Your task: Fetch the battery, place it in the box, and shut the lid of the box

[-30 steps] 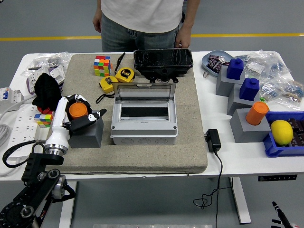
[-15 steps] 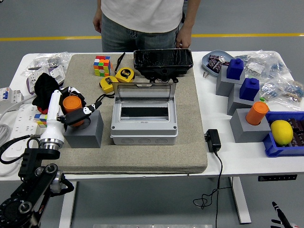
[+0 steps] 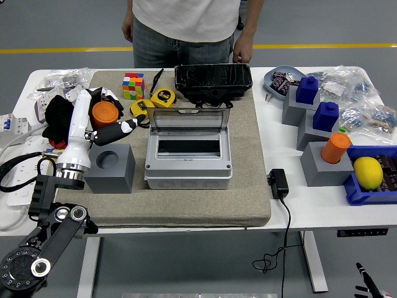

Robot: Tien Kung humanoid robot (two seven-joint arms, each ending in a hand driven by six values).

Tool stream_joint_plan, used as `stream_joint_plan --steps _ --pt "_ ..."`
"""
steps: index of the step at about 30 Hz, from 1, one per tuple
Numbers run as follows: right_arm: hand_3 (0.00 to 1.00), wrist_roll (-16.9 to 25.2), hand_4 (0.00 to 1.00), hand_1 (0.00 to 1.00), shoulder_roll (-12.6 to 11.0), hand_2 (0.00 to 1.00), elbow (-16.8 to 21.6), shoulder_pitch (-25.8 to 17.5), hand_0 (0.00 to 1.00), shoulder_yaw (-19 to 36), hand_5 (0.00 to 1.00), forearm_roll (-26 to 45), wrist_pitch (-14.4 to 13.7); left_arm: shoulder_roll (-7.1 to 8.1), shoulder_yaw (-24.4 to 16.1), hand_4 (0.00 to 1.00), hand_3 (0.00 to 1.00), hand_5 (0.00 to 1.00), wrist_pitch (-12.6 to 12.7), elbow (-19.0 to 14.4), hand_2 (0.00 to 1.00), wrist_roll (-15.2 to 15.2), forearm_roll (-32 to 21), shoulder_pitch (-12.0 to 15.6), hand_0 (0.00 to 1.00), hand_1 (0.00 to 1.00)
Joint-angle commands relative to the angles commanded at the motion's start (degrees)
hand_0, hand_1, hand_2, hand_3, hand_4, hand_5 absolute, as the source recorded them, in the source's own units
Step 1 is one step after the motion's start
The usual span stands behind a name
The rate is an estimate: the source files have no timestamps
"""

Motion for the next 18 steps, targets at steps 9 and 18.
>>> stream_joint_plan --steps 9,18 --pt "0.792 -0.14 0.998 0.83 -0.19 0.762 0.0 0.15 0.933 0.21 0.998 -0.71 0.09 0.84 12.24 0.942 0.012 0.002 1.67 0.7 0.052 1.11 4.96 -5.48 0.045 0.002" --pt "0.792 -0.21 0.998 0.83 -0.32 0.762 0.0 0.38 0.935 -0.14 0.998 -0.99 0.2 -1.29 25.0 0.956 0.011 0.023 2.08 4.85 0.052 0.91 2.88 -10.9 0.039 0.002"
